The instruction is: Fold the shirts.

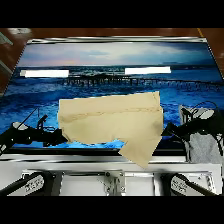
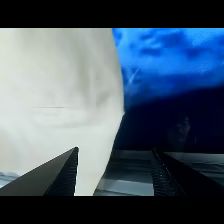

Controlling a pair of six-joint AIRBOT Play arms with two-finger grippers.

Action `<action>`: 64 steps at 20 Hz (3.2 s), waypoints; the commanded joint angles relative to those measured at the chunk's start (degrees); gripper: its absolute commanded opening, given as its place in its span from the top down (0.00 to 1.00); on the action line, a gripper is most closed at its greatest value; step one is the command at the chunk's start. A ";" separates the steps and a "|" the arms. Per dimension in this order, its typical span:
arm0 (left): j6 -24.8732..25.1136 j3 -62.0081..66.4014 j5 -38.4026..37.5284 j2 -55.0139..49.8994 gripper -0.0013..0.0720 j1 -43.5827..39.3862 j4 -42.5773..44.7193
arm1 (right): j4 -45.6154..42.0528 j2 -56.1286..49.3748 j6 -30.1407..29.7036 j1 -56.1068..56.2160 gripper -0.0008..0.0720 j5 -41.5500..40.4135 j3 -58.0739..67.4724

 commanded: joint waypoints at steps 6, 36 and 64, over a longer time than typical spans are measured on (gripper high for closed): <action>-0.11 2.99 -1.57 2.23 0.94 -0.04 -0.17 | 9.29 -0.09 -0.17 1.42 0.37 -12.87 -8.90; -5.40 29.53 19.04 -12.46 0.93 -1.16 -2.89 | 15.52 -21.62 -0.44 15.37 0.86 -25.49 35.30; 0.17 32.83 2.71 -13.99 0.77 -0.04 -3.19 | 14.49 -25.20 -0.07 14.23 0.90 -7.76 40.28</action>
